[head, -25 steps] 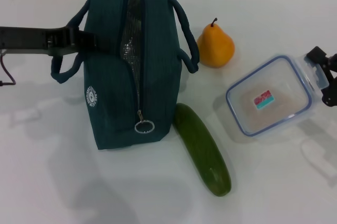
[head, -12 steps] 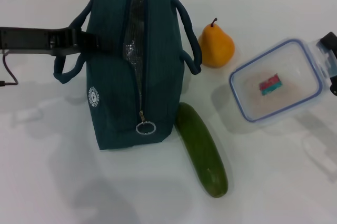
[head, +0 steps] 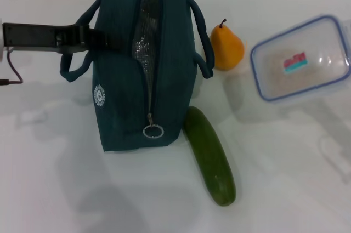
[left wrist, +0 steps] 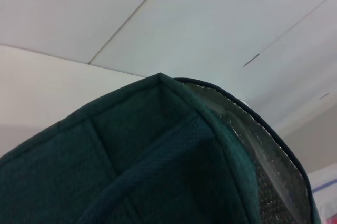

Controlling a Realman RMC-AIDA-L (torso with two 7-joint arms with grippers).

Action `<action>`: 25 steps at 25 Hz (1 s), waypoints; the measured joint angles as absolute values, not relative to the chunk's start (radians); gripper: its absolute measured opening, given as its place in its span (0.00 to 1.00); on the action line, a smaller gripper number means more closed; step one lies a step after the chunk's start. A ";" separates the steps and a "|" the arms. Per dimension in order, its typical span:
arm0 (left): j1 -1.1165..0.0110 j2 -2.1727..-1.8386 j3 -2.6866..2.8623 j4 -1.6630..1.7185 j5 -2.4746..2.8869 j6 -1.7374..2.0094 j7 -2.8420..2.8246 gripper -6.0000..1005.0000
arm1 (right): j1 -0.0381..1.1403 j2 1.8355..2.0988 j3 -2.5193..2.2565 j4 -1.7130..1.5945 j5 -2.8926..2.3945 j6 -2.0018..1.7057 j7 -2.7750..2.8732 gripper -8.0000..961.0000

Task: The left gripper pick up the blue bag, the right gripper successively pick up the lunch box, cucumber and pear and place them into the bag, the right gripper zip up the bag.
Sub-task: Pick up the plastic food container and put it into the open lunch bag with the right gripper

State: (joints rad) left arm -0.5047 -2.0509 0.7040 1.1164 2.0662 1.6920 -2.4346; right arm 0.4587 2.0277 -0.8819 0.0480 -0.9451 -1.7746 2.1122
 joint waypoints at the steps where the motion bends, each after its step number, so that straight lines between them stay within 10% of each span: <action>1: -0.507 -2.051 0.704 1.114 2.066 1.692 -2.434 0.04 | 0.463 2.028 -0.874 0.060 -0.944 -1.785 2.113 0.03; 25: -0.534 -2.052 0.706 1.094 2.066 1.692 -2.421 0.04 | 0.492 2.028 -0.775 0.123 -0.977 -1.791 2.111 0.01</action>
